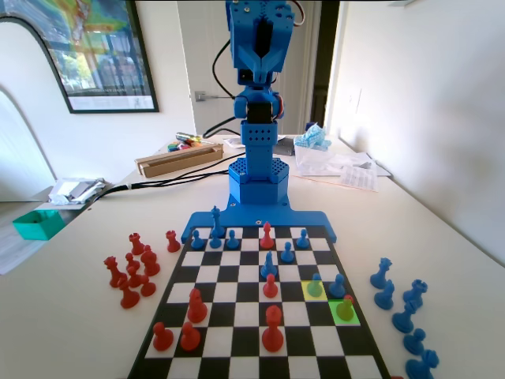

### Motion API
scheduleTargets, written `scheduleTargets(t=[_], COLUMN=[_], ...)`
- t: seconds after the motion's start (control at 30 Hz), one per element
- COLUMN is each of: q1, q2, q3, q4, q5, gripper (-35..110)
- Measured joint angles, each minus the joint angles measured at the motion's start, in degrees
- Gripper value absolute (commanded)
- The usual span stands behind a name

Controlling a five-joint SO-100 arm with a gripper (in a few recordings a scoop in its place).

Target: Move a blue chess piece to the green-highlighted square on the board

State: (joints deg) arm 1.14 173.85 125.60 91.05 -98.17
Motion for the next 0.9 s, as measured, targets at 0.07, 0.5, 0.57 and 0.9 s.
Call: scheduleTargets(t=[0.07,0.5,0.57,0.9], q1=[0.0,-2.5,-4.4,-10.7], q2=[0.0,-3.2,-6.2,-28.7], q3=[0.0,-0.6,-3.3,-22.8], q4=[0.0,-0.1,-1.0,-0.2], q5=[0.0,2.9,7.1,28.0], gripper=[1,1,1,1])
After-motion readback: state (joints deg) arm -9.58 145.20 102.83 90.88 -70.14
